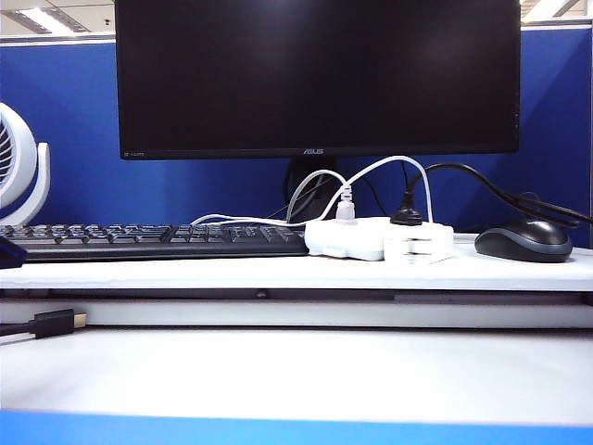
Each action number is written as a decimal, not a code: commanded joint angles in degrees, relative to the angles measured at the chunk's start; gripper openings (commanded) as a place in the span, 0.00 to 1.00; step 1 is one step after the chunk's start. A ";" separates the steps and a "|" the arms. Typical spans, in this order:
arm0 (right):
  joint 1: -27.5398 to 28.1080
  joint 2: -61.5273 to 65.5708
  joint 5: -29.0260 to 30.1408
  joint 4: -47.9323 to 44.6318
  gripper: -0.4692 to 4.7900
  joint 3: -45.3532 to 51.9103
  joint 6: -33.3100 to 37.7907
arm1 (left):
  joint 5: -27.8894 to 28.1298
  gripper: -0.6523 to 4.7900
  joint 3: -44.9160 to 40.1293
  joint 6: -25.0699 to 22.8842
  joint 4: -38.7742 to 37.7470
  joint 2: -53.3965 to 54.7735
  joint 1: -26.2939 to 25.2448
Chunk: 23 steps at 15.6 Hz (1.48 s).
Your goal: Unplug the white charger from the socket, then place it next to the socket.
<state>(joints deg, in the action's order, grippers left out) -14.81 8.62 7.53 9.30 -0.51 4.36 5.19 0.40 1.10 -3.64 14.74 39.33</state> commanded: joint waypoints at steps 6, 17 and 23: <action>6.12 -8.55 -0.07 -0.66 0.09 0.22 -0.28 | -2.86 0.11 -0.02 -0.24 -0.52 -13.42 -16.39; 13.09 -8.55 -4.07 0.28 0.09 0.22 -0.28 | -2.45 0.11 -0.02 -0.24 -5.14 -14.71 -28.83; 13.09 -8.55 -4.20 -0.13 0.09 0.22 -0.28 | -2.45 0.11 -0.02 -0.24 -6.49 -14.69 -28.83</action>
<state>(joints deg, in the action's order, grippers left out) -1.69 0.19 3.64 9.72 -0.51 4.19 2.79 0.45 1.06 -9.23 0.19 10.52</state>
